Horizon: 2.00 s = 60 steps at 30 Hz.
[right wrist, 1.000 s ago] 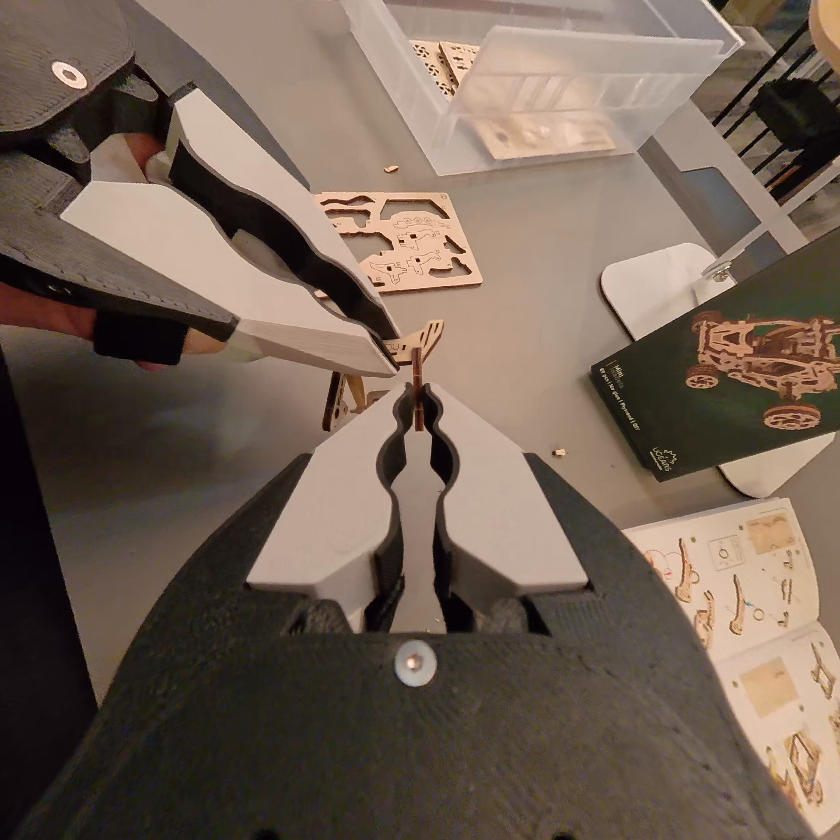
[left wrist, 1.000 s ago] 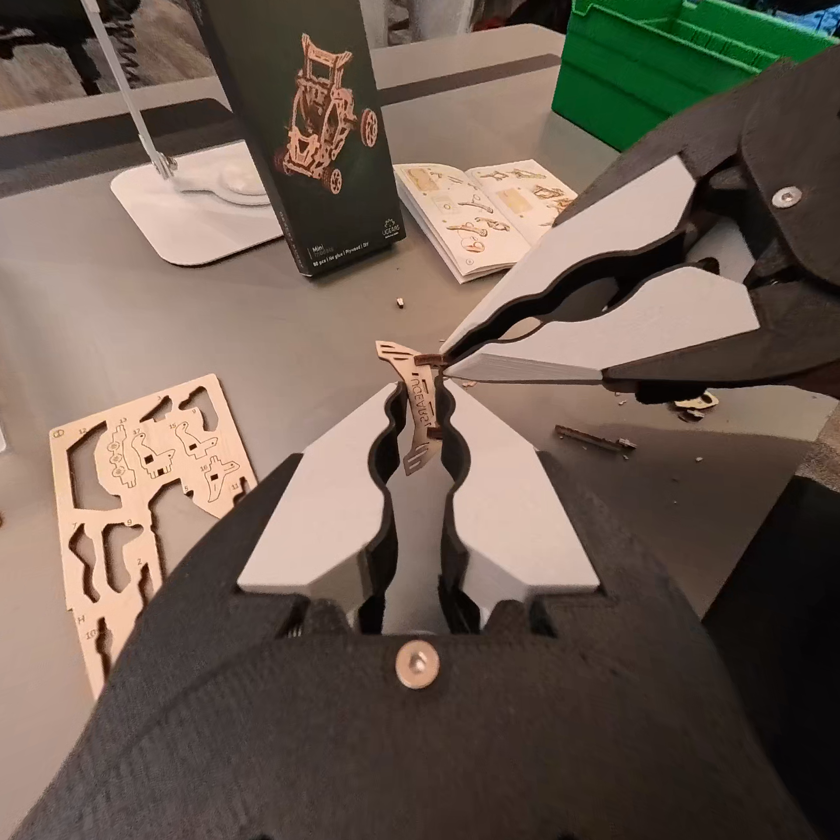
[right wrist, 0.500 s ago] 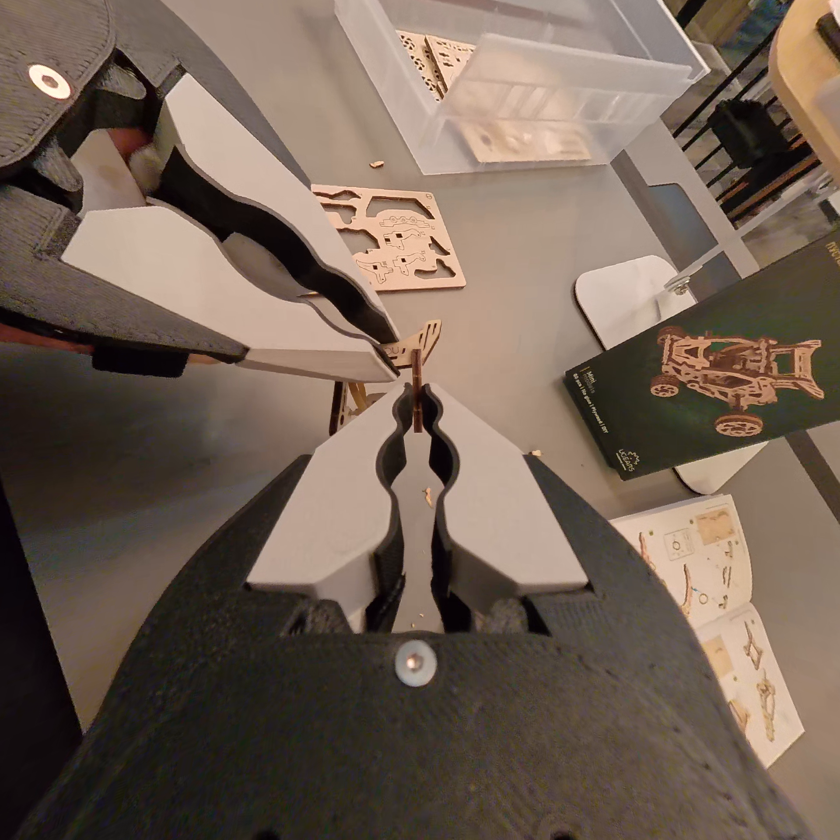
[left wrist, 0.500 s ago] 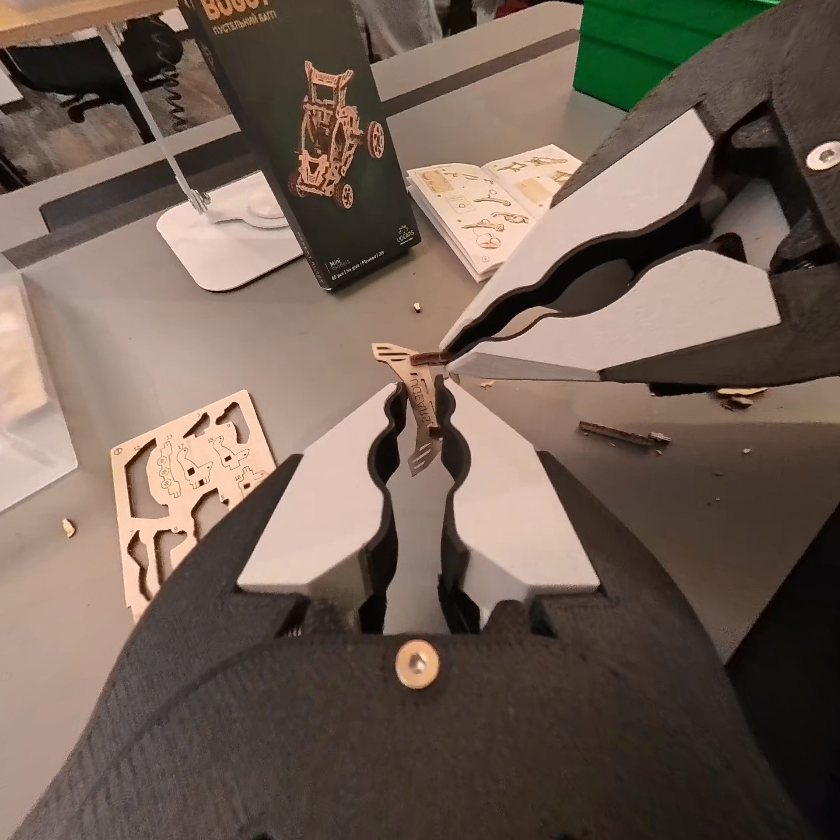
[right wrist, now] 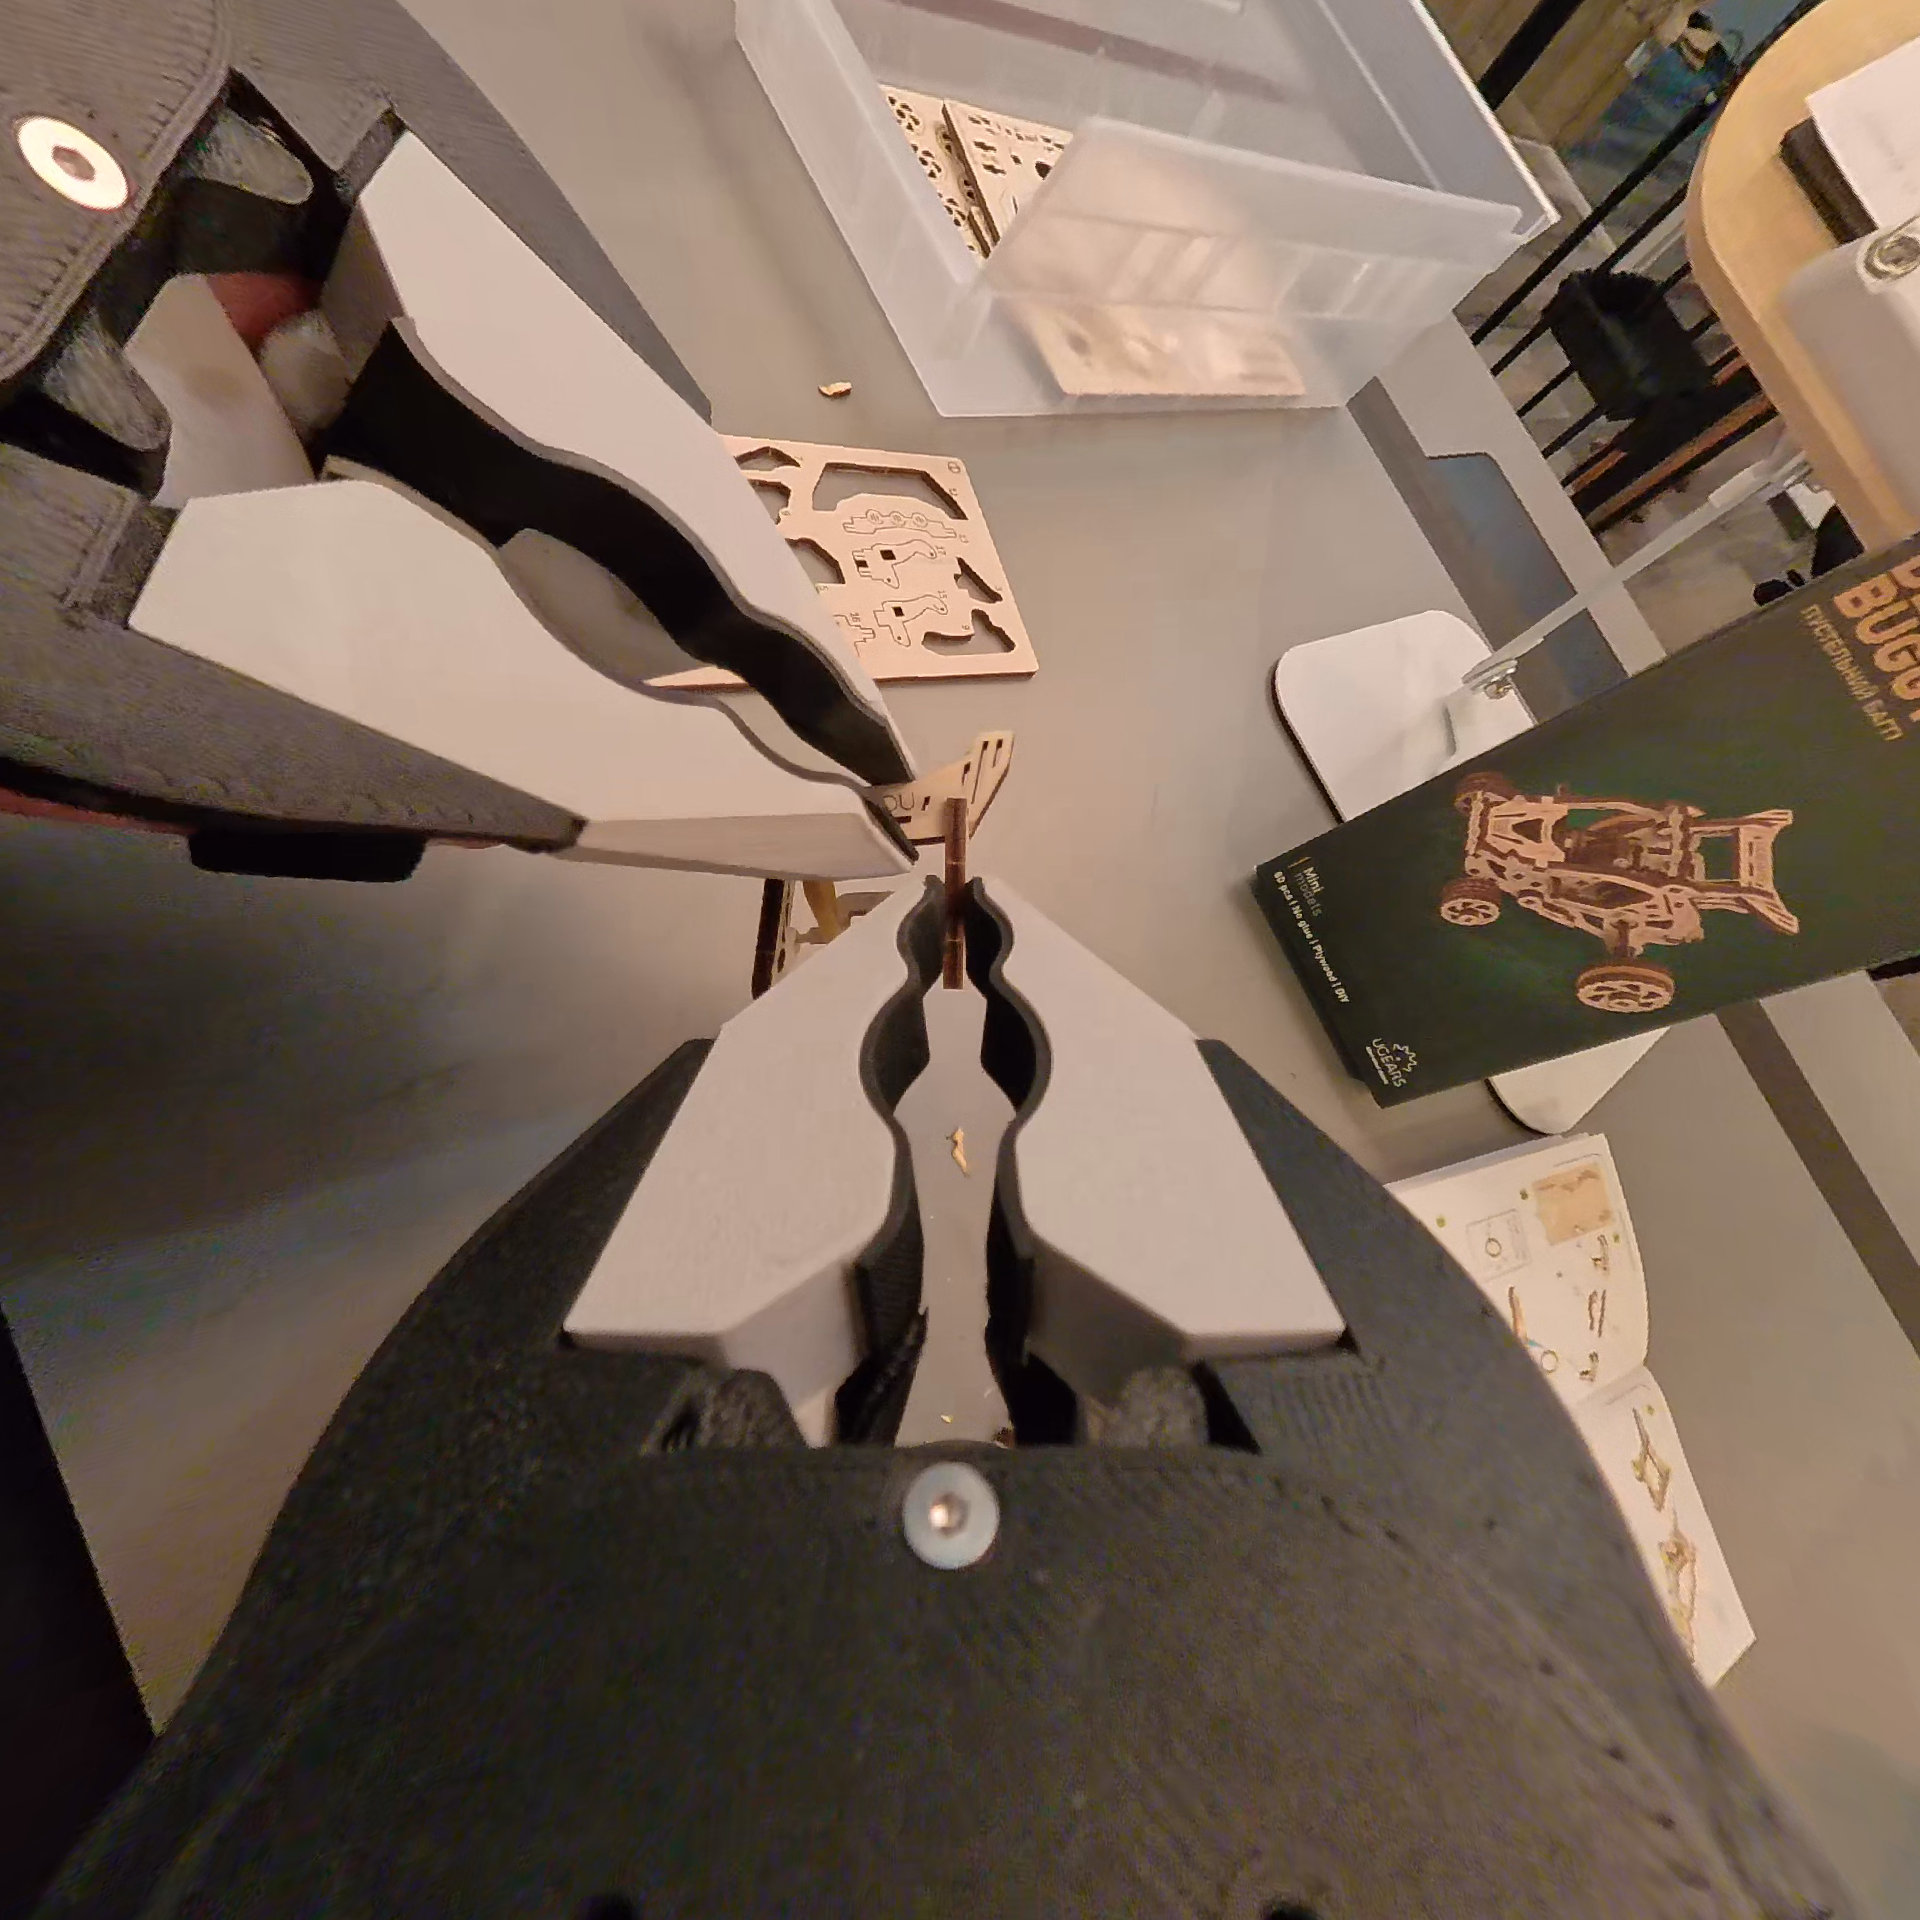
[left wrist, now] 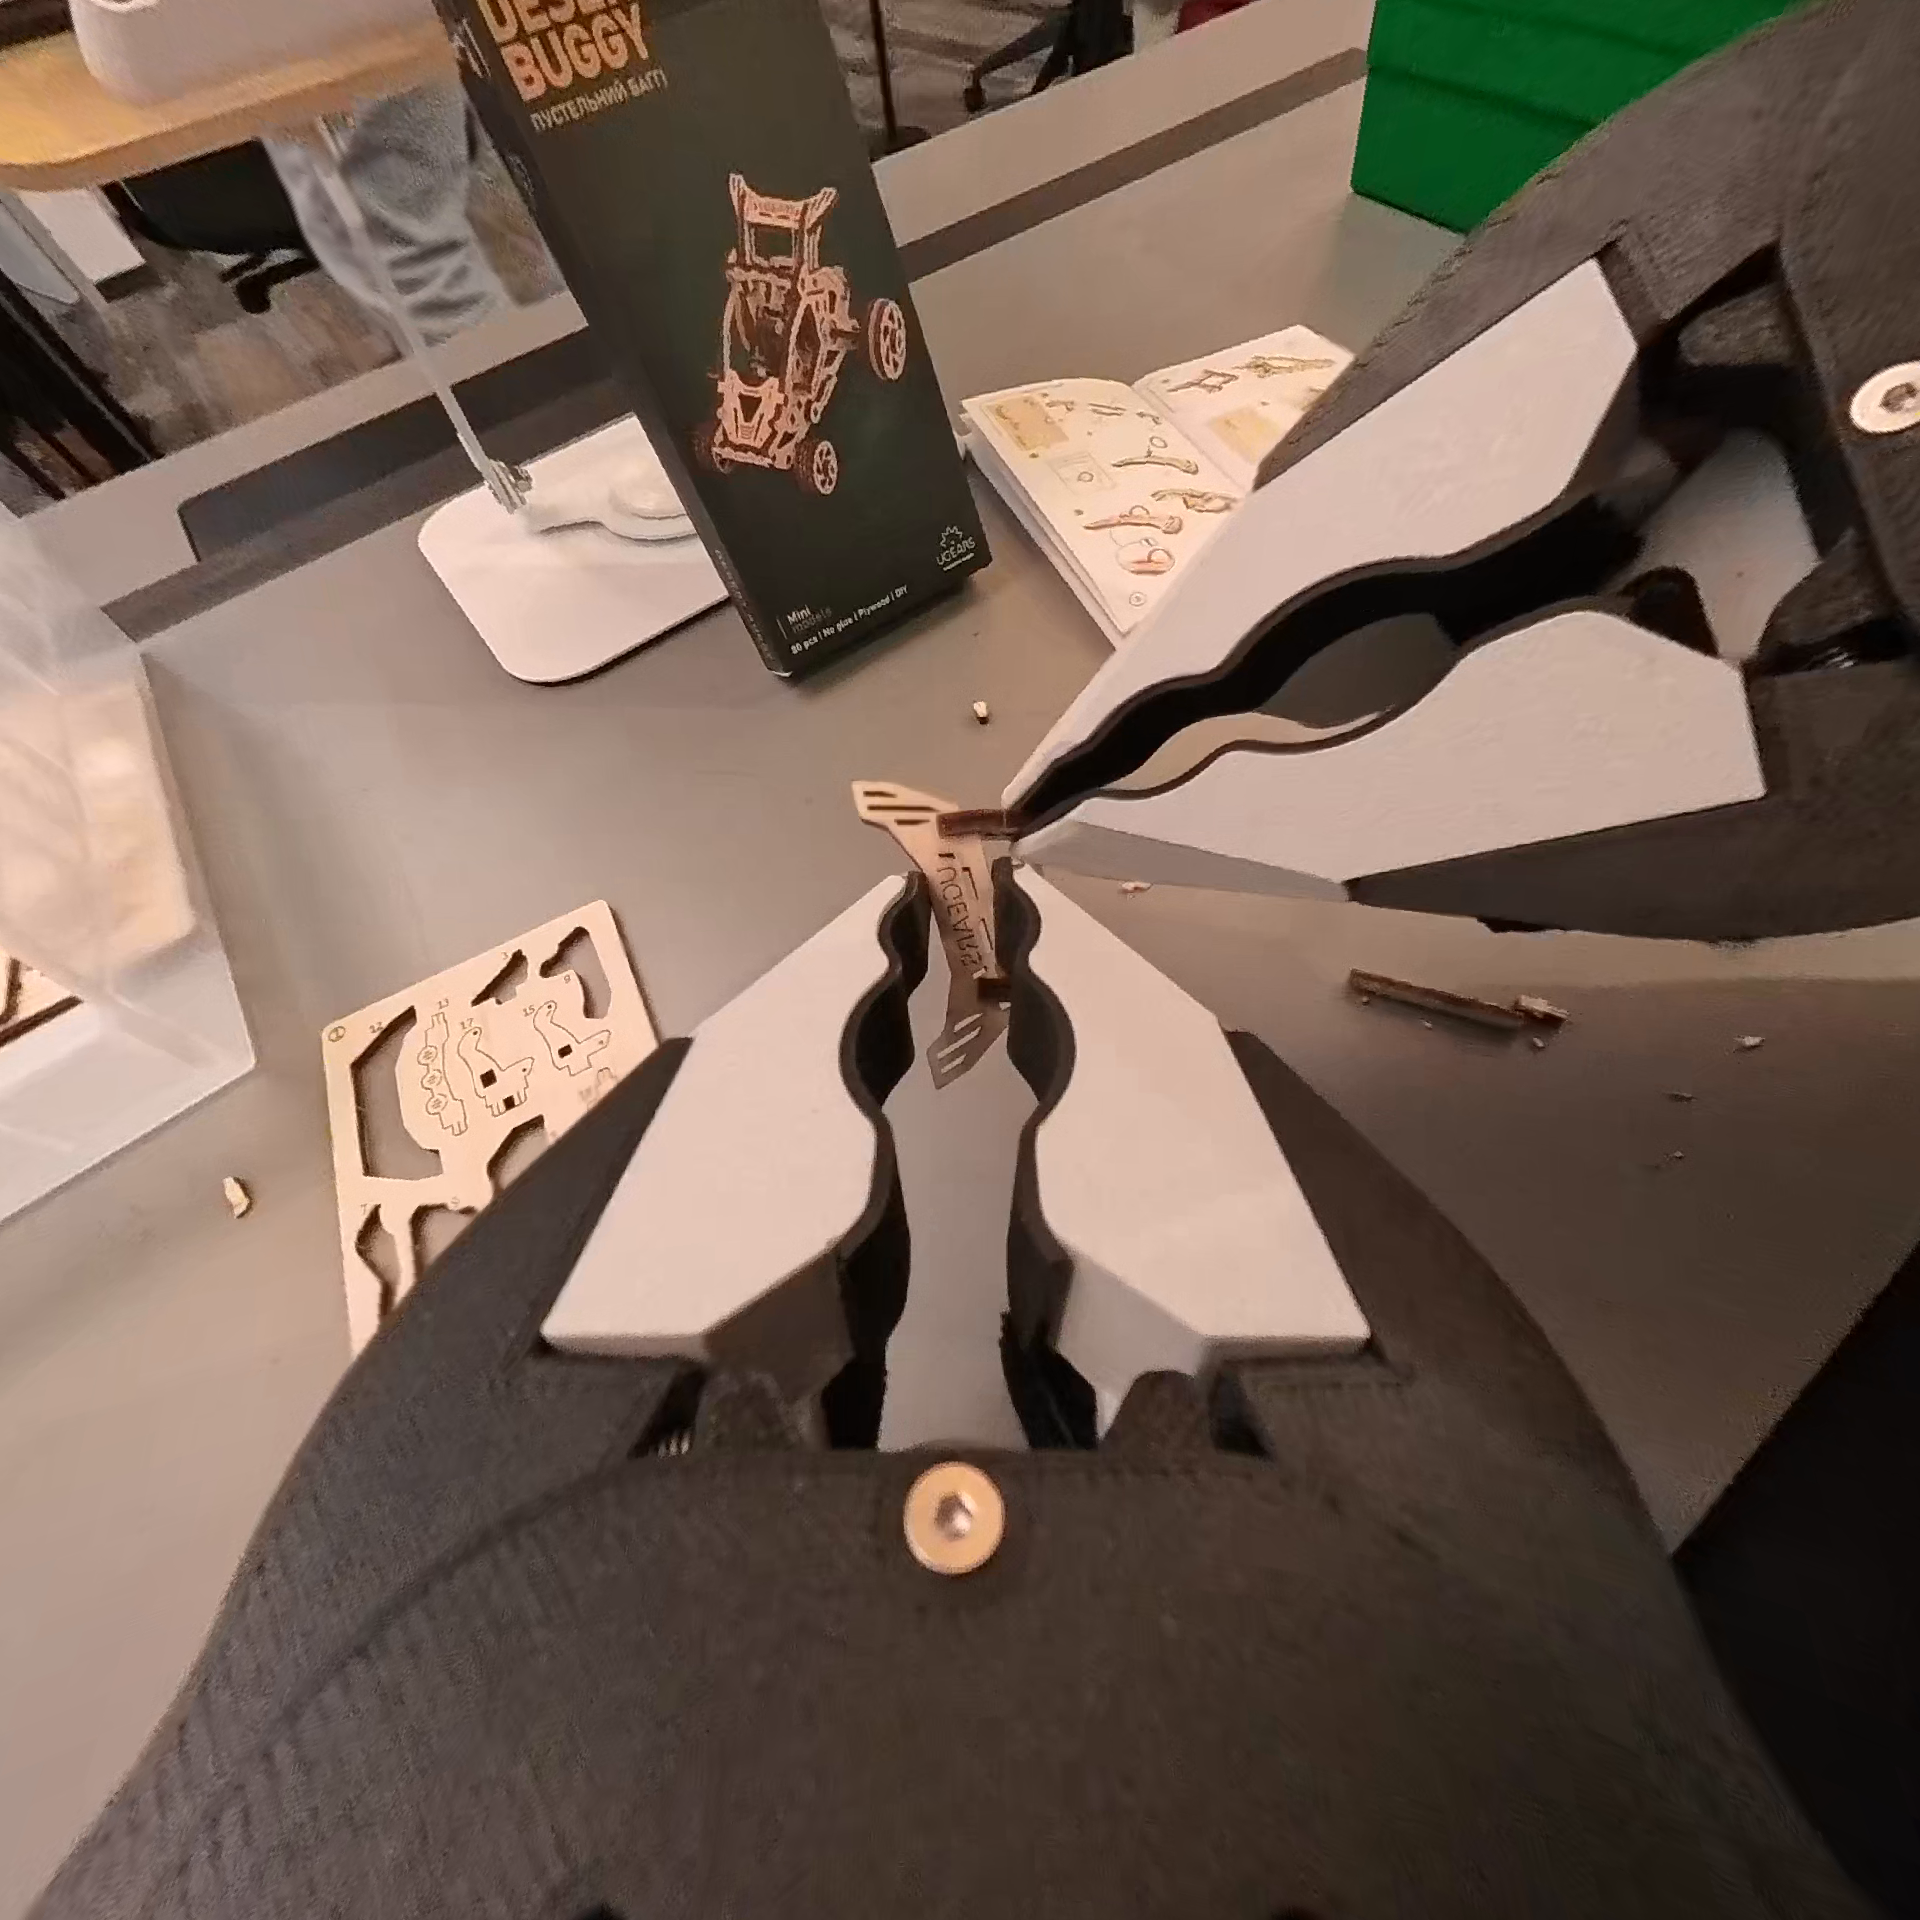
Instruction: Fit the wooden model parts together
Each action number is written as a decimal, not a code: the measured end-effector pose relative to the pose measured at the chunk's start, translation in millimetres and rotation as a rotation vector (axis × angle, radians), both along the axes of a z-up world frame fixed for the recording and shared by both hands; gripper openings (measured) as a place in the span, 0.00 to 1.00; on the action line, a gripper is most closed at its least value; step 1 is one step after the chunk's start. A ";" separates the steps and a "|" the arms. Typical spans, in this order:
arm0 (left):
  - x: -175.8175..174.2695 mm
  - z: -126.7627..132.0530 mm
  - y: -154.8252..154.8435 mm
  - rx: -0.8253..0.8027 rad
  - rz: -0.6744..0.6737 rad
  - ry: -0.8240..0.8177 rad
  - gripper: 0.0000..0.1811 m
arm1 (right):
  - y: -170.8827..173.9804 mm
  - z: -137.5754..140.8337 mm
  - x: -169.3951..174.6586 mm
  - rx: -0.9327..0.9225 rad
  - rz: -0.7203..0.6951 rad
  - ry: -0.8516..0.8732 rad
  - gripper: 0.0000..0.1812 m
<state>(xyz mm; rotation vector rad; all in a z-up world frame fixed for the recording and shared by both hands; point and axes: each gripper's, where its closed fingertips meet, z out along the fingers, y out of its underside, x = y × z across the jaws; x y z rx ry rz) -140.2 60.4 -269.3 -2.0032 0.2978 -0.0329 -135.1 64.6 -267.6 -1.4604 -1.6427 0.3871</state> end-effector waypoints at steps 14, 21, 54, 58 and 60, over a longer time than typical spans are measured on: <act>-2.2 -2.0 -0.3 -0.007 0.015 0.136 0.06 | 0.1 -2.1 -2.5 -0.010 -0.016 -0.031 0.00; -7.9 -1.2 3.0 -0.014 0.027 0.119 0.06 | 2.5 -2.8 -6.1 -0.037 -0.008 -0.016 0.00; 18.0 42.0 -10.9 0.137 -0.385 -0.191 0.06 | -20.7 46.7 12.9 -0.750 0.338 0.245 0.04; 17.0 42.9 -9.7 0.146 -0.357 -0.142 0.06 | -19.4 47.1 12.3 -0.778 0.315 0.250 0.03; 16.3 43.9 -9.2 0.144 -0.343 -0.132 0.06 | -18.7 47.8 11.7 -0.786 0.302 0.263 0.03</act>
